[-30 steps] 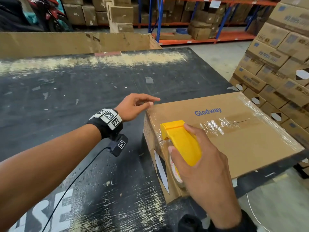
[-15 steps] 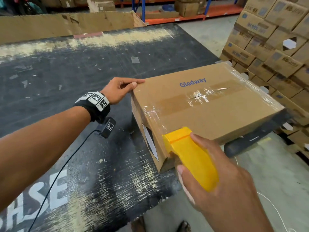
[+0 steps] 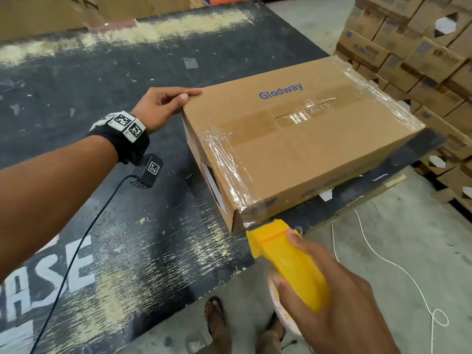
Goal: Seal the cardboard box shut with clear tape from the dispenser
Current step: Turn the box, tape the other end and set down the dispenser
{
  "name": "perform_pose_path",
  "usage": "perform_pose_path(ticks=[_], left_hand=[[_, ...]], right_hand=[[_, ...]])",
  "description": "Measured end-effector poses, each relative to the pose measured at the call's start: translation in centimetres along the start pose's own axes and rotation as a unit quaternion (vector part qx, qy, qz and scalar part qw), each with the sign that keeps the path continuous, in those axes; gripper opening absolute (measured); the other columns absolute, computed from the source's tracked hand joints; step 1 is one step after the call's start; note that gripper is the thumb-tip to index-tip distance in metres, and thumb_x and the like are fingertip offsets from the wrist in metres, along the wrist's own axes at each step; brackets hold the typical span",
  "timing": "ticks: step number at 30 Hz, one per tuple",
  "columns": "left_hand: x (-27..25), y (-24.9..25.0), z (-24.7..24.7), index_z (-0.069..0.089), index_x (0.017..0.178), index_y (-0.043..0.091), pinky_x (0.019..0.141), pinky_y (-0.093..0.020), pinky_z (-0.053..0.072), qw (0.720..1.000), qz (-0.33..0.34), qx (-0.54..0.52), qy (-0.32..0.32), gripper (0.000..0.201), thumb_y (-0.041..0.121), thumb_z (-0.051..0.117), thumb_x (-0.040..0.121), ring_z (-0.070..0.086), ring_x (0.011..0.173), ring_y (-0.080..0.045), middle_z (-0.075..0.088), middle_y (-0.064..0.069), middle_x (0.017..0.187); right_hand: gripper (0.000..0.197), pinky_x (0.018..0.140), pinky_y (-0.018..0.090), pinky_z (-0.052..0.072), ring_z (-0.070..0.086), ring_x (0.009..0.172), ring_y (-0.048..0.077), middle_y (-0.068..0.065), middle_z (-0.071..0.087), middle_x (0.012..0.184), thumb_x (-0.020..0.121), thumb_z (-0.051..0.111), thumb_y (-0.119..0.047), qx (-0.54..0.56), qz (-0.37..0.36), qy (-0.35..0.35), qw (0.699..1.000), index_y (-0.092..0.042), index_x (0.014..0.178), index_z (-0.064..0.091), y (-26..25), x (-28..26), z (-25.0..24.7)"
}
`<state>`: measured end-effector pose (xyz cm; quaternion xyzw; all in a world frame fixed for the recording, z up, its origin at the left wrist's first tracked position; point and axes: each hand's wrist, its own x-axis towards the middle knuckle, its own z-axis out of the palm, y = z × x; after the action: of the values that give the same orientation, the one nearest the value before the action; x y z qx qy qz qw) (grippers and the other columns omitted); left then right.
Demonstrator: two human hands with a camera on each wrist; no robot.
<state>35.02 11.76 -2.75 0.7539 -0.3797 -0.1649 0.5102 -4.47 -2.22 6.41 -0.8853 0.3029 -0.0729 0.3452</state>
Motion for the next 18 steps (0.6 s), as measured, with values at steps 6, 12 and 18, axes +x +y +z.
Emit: perform_pose_path(ticks=[6, 12, 18], left_hand=[[-0.1, 0.2, 0.1, 0.07, 0.117, 0.049, 0.111, -0.044, 0.047, 0.999, -0.004, 0.048, 0.017, 0.029, 0.034, 0.052, 0.102, 0.063, 0.118, -0.014, 0.07, -0.001, 0.13], [-3.9, 5.0, 3.5, 0.069, 0.125, 0.027, 0.112, -0.041, 0.043, 0.974, 0.085, 0.183, 0.102, 0.031, 0.031, 0.049, 0.102, 0.053, 0.134, -0.014, 0.057, -0.002, 0.145], [-12.4, 9.5, 10.7, 0.059, 0.14, 0.03, 0.12, -0.054, 0.028, 0.93, 0.217, 0.274, -0.114, 0.058, 0.056, 0.066, 0.089, 0.034, 0.151, -0.018, 0.045, 0.001, 0.157]], right_hand=[[0.07, 0.09, 0.029, 0.051, 0.067, 0.106, 0.012, -0.014, 0.074, 0.113, 0.065, 0.051, -0.076, -0.025, 0.086, -0.162, 0.983, -0.05, 0.129, 0.057, 7.1, -4.5, 6.0], [0.041, 0.082, 0.023, 0.049, 0.067, 0.095, 0.002, -0.02, 0.072, 0.105, 0.083, 0.071, -0.05, 0.11, 0.051, -0.107, 0.987, -0.046, 0.122, 0.061, 8.3, -2.9, 5.2], [0.041, 0.08, 0.019, 0.053, 0.069, 0.097, 0.0, -0.022, 0.072, 0.11, 0.082, 0.073, -0.045, 0.175, 0.037, -0.063, 0.982, -0.044, 0.122, 0.062, 9.3, -1.9, 4.9]])
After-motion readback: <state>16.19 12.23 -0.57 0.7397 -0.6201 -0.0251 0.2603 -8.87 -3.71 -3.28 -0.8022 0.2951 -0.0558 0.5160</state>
